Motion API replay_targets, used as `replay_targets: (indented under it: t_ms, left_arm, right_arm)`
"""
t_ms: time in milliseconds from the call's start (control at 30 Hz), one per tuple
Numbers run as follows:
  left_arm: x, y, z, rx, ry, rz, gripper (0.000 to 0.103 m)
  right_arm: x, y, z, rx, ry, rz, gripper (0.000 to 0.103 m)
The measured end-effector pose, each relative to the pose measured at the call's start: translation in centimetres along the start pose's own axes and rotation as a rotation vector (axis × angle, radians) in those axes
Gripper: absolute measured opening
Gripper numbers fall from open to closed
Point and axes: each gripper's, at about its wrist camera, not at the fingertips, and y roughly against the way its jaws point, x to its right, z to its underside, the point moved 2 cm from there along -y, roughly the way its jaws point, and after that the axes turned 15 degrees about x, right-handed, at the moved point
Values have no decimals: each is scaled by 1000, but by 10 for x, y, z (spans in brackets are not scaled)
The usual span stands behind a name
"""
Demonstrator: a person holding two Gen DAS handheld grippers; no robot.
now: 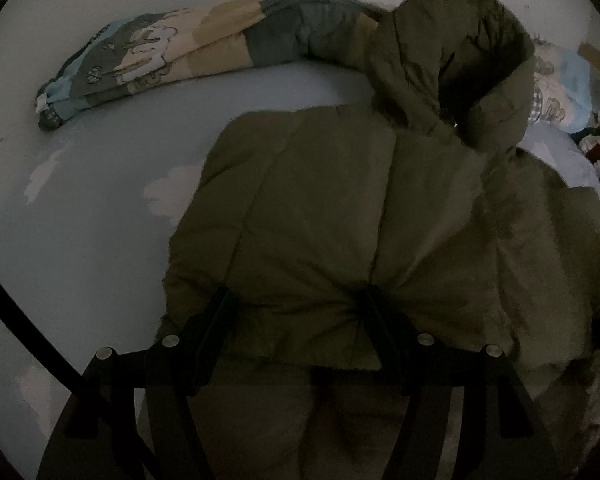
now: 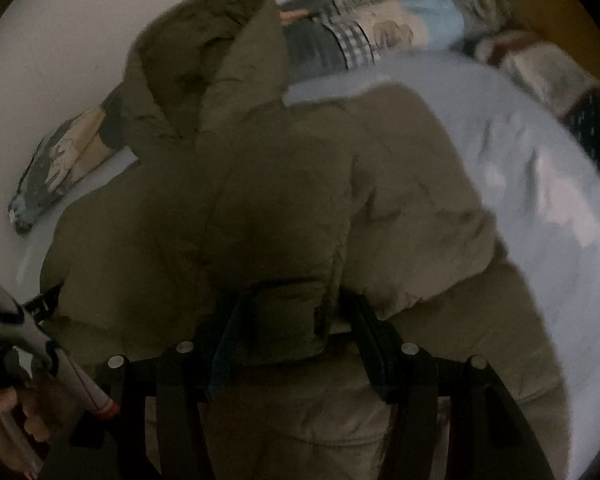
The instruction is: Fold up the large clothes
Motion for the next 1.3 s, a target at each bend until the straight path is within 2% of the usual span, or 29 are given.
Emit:
replay_targets:
  t_ms: [167, 333, 533, 633, 767, 967, 1033, 1133, 1300]
  left_arm:
    - [6, 54, 12, 25, 60, 68, 65]
    - [24, 118, 52, 12, 63, 117, 65]
    - [24, 184, 106, 23, 48, 96, 66]
    - [15, 201, 137, -2, 85, 76, 66]
    - [10, 217, 172, -15, 85, 45, 66]
    - [10, 226, 189, 17, -48, -28, 66]
    - [5, 224, 193, -1, -63, -16, 69]
    - [-2, 210, 205, -84, -60, 16, 71]
    - [-3, 208, 211, -97, -98, 28, 71]
  right_arm:
    - [0, 25, -12, 34, -21, -6, 59]
    - [6, 60, -15, 46, -59, -43, 60]
    - [4, 122, 2, 78, 12, -68, 60]
    - [-2, 151, 17, 92, 78, -82, 60]
    - [-4, 186, 42, 109, 125, -83, 60]
    - [9, 222, 85, 67, 74, -84, 60]
    - [15, 231, 100, 47, 64, -68, 60]
    - [28, 235, 124, 9, 68, -29, 60]
    - [47, 228, 153, -56, 98, 38, 60]
